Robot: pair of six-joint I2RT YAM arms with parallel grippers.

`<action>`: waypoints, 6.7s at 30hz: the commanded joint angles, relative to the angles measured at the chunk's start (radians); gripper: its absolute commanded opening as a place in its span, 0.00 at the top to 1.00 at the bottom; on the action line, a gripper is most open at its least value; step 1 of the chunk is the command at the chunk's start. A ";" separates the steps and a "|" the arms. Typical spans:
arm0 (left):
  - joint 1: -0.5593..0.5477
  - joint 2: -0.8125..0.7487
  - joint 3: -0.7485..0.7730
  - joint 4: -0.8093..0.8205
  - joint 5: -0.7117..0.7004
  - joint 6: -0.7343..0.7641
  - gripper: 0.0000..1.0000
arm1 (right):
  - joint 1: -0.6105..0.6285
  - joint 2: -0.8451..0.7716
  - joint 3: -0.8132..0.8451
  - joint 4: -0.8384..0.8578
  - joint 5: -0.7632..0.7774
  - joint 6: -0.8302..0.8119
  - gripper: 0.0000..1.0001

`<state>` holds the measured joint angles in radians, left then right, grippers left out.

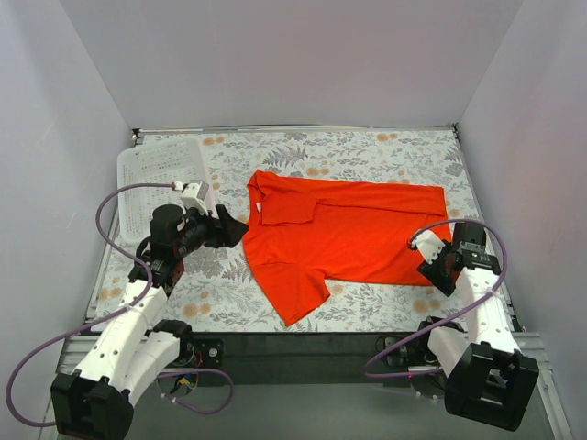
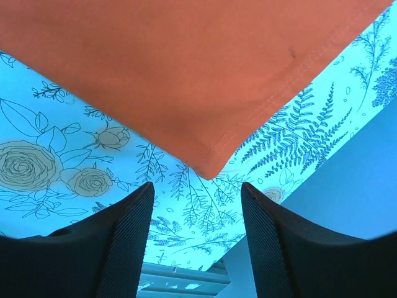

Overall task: Fold and stack the t-shirts
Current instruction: Fold the tshirt

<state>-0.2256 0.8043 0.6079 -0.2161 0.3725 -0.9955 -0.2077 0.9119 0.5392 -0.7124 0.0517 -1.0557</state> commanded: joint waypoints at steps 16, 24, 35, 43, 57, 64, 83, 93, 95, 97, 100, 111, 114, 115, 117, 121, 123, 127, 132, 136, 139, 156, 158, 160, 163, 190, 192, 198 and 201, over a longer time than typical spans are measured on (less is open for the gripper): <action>-0.326 0.121 -0.055 -0.381 -0.038 -0.716 0.47 | -0.022 0.185 0.142 -0.105 -0.604 -0.095 0.39; -0.720 0.128 -0.155 -0.306 -0.291 -1.144 0.43 | -0.022 0.220 0.137 -0.045 -0.651 -0.060 0.39; -0.919 0.521 -0.016 -0.313 -0.491 -1.451 0.53 | -0.028 0.174 0.085 -0.021 -0.605 -0.076 0.39; -0.919 0.513 -0.039 -0.284 -0.523 -1.535 0.73 | -0.039 0.168 0.076 -0.018 -0.602 -0.086 0.39; -0.920 0.394 -0.134 -0.057 -0.549 -1.442 1.00 | -0.093 0.107 0.076 -0.033 -0.351 -0.236 0.38; -0.920 0.365 -0.134 -0.049 -0.526 -1.404 1.00 | -0.286 0.142 0.085 -0.019 -0.280 -0.363 0.40; -0.919 0.426 -0.082 -0.058 -0.481 -1.342 1.00 | -0.404 0.306 0.025 -0.013 -0.359 -0.753 0.57; -0.919 0.354 -0.051 -0.026 -0.511 -1.286 1.00 | -0.404 0.318 0.076 -0.021 -0.388 -0.695 0.94; -0.911 0.323 -0.050 -0.013 -0.524 -1.260 1.00 | -0.404 0.314 0.093 -0.039 -0.415 -0.681 0.96; -0.888 0.273 -0.048 0.004 -0.529 -1.240 1.00 | -0.404 0.323 0.126 -0.061 -0.440 -0.673 0.98; -0.833 0.208 -0.042 0.017 -0.538 -1.192 1.00 | -0.404 0.353 0.179 -0.099 -0.490 -0.639 0.99; -0.558 0.242 0.113 0.072 -0.374 -0.918 1.00 | -0.394 0.496 0.334 -0.174 -0.622 -0.503 0.99; -0.494 0.274 0.147 0.084 -0.308 -0.882 1.00 | -0.389 0.536 0.378 -0.191 -0.648 -0.474 0.99; -0.465 0.283 0.164 0.087 -0.296 -0.861 1.00 | -0.387 0.556 0.393 -0.193 -0.654 -0.461 0.99; -0.434 0.315 0.184 0.101 -0.255 -0.842 1.00 | -0.386 0.574 0.432 -0.200 -0.671 -0.437 0.99; -0.368 0.384 0.245 0.110 -0.185 -0.793 1.00 | -0.380 0.626 0.484 -0.213 -0.697 -0.397 0.99; -0.350 0.410 0.265 0.113 -0.159 -0.770 1.00 | -0.374 0.656 0.514 -0.214 -0.710 -0.365 0.99; -0.301 0.464 0.323 0.115 -0.123 -0.730 1.00 | -0.371 0.709 0.565 -0.211 -0.719 -0.305 0.99; -0.258 0.536 0.400 0.106 -0.084 -0.683 1.00 | -0.357 0.765 0.608 -0.211 -0.734 -0.253 0.99; -0.227 0.569 0.431 0.098 -0.058 -0.669 1.00 | -0.338 0.808 0.639 -0.206 -0.742 -0.211 0.99; -0.206 0.585 0.443 0.093 -0.047 -0.661 1.00 | -0.337 0.840 0.682 -0.203 -0.757 -0.161 0.99; -0.129 0.697 0.509 0.089 -0.003 -0.629 1.00 | -0.358 0.855 0.740 -0.150 -0.872 0.011 0.99; -0.126 0.707 0.515 0.087 0.002 -0.628 1.00 | -0.358 0.857 0.745 -0.119 -0.881 0.064 0.99; -0.121 0.717 0.523 0.092 0.006 -0.626 1.00 | -0.358 0.858 0.742 -0.090 -0.883 0.111 0.99; -0.116 0.730 0.530 0.098 0.016 -0.627 1.00 | -0.358 0.867 0.734 -0.029 -0.859 0.187 0.99; -0.127 0.420 0.258 0.112 0.184 -0.681 1.00 | -0.410 0.526 0.475 -0.294 -0.699 -0.371 0.99; -0.130 0.368 0.199 0.109 0.192 -0.707 1.00 | -0.426 0.443 0.424 -0.346 -0.670 -0.465 0.99; -0.141 0.257 0.050 0.075 0.200 -0.724 1.00 | -0.444 0.309 0.326 -0.361 -0.610 -0.549 0.99; -0.143 0.280 0.038 0.067 0.209 -0.718 1.00 | -0.444 0.337 0.332 -0.371 -0.604 -0.534 0.99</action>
<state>-0.3645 1.0767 0.6590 -0.1268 0.5583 -1.7035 -0.6476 1.2335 0.8673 -1.0542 -0.5732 -1.5383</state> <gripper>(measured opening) 0.013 0.021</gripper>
